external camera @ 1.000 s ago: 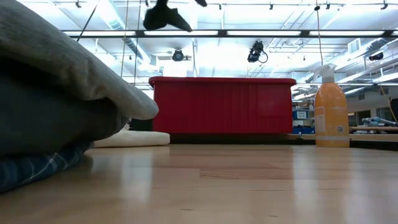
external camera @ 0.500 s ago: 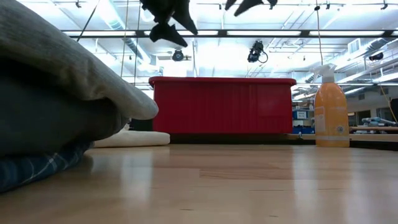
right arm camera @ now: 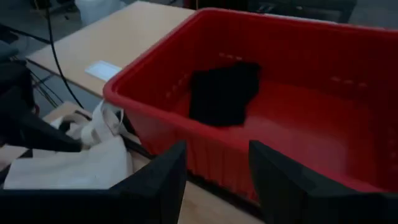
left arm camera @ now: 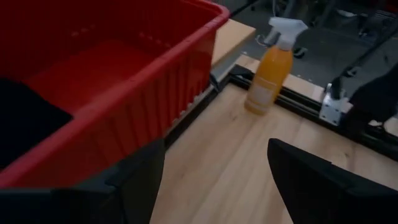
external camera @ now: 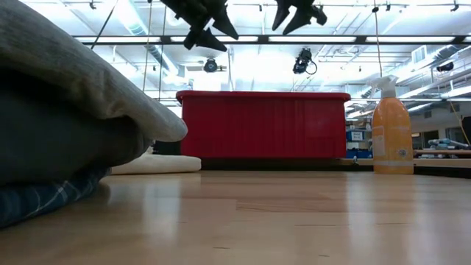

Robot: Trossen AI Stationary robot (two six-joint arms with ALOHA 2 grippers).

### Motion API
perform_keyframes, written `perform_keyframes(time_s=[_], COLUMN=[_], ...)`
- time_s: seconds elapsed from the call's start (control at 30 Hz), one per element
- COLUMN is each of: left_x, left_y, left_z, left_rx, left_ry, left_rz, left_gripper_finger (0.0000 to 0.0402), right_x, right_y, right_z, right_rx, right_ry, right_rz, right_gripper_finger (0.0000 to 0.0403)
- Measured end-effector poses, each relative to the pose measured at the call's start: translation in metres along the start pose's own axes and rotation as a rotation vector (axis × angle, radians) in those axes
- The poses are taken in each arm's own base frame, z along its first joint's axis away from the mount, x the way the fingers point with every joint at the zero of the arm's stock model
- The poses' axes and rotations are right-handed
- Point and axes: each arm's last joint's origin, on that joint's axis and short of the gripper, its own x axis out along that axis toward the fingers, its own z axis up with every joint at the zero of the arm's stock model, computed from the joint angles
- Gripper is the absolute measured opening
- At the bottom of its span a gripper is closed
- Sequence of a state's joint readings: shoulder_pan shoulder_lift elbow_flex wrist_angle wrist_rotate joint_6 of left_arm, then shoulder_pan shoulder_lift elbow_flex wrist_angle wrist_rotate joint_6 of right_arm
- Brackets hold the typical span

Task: Fold Laundry from Bin
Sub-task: Remove the black t-shirt from the red organizer bin and put it on the pile of clothes on the table

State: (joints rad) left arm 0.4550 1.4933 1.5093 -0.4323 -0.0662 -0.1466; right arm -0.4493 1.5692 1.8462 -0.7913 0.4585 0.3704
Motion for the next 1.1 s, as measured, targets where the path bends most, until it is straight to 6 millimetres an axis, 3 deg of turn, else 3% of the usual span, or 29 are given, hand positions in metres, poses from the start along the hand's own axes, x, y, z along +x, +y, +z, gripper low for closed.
perform_keyframes(time_s=[0.17, 0.27, 0.53, 1.1], left_x=[0.0, 0.001, 0.001, 0.001], left_y=[0.01, 0.016, 0.028, 0.024], left_z=[0.001, 0.003, 0.007, 0.006], left_rx=[0.001, -0.001, -0.013, 0.029], left_ry=[0.004, -0.016, -0.041, -0.039], left_rz=[0.029, 0.044, 0.076, 0.065], left_gripper_finger=[0.0288, 0.0288, 0.0288, 0.0288], right_x=[0.013, 0.019, 0.038, 0.072], right_y=[-0.027, -0.042, -0.069, -0.088], right_z=[0.018, 0.024, 0.027, 0.036], right_rx=[-0.028, 0.054, 0.181, 0.317], right_ry=[-0.079, -0.1, -0.046, -0.077], right_rz=[-0.039, -0.052, -0.009, 0.114], right_gripper_finger=[0.018, 0.018, 0.018, 0.018])
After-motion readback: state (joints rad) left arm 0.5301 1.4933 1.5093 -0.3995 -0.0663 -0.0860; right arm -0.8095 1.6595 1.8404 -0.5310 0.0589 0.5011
